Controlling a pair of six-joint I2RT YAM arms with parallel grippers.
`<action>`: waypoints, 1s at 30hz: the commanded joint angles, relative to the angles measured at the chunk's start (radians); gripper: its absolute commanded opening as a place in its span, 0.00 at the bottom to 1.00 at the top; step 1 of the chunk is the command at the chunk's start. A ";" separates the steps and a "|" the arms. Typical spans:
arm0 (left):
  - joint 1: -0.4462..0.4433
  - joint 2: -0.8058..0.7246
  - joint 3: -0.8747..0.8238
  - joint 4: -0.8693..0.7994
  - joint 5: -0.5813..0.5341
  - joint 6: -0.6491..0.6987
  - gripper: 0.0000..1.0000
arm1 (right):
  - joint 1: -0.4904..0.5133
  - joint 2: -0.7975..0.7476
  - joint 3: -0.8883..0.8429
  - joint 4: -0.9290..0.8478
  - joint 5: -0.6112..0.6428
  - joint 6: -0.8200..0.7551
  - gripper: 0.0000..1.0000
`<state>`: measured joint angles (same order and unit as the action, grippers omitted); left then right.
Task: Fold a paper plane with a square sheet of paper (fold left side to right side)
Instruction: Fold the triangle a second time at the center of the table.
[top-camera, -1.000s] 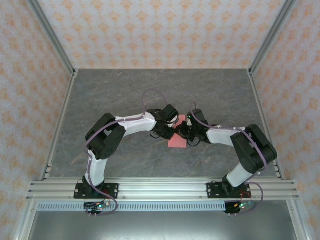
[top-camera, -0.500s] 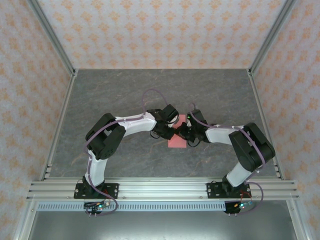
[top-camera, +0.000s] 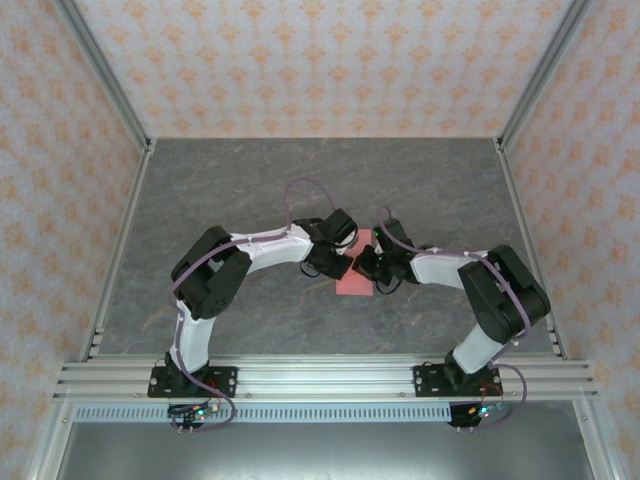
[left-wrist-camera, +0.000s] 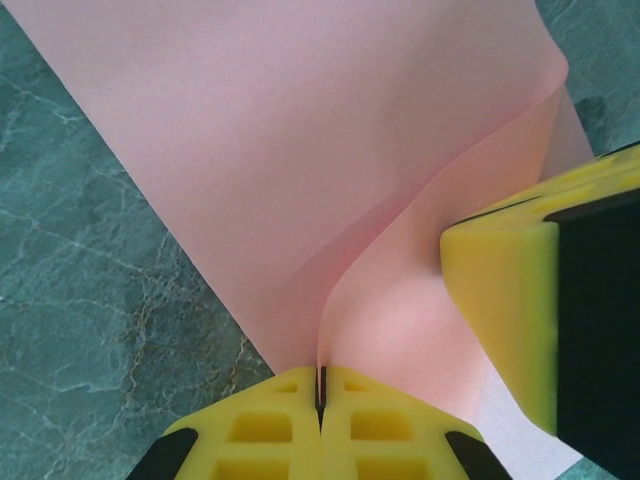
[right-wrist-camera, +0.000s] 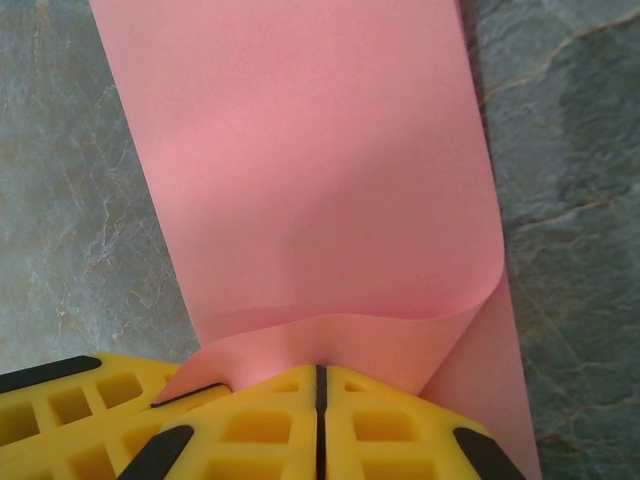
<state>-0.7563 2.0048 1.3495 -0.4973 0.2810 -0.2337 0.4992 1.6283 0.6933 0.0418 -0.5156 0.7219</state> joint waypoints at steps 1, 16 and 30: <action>0.007 0.007 0.001 0.003 0.008 -0.001 0.03 | 0.002 0.034 0.004 -0.097 0.059 0.012 0.08; 0.009 -0.184 -0.070 0.010 -0.046 -0.069 0.32 | 0.003 0.050 0.010 -0.106 0.055 0.014 0.08; 0.009 -0.161 -0.175 0.234 0.331 -0.229 0.25 | 0.003 0.051 0.014 -0.105 0.042 0.006 0.08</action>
<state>-0.7506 1.8095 1.1763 -0.3115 0.5507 -0.4244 0.4988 1.6375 0.7074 0.0204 -0.5194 0.7326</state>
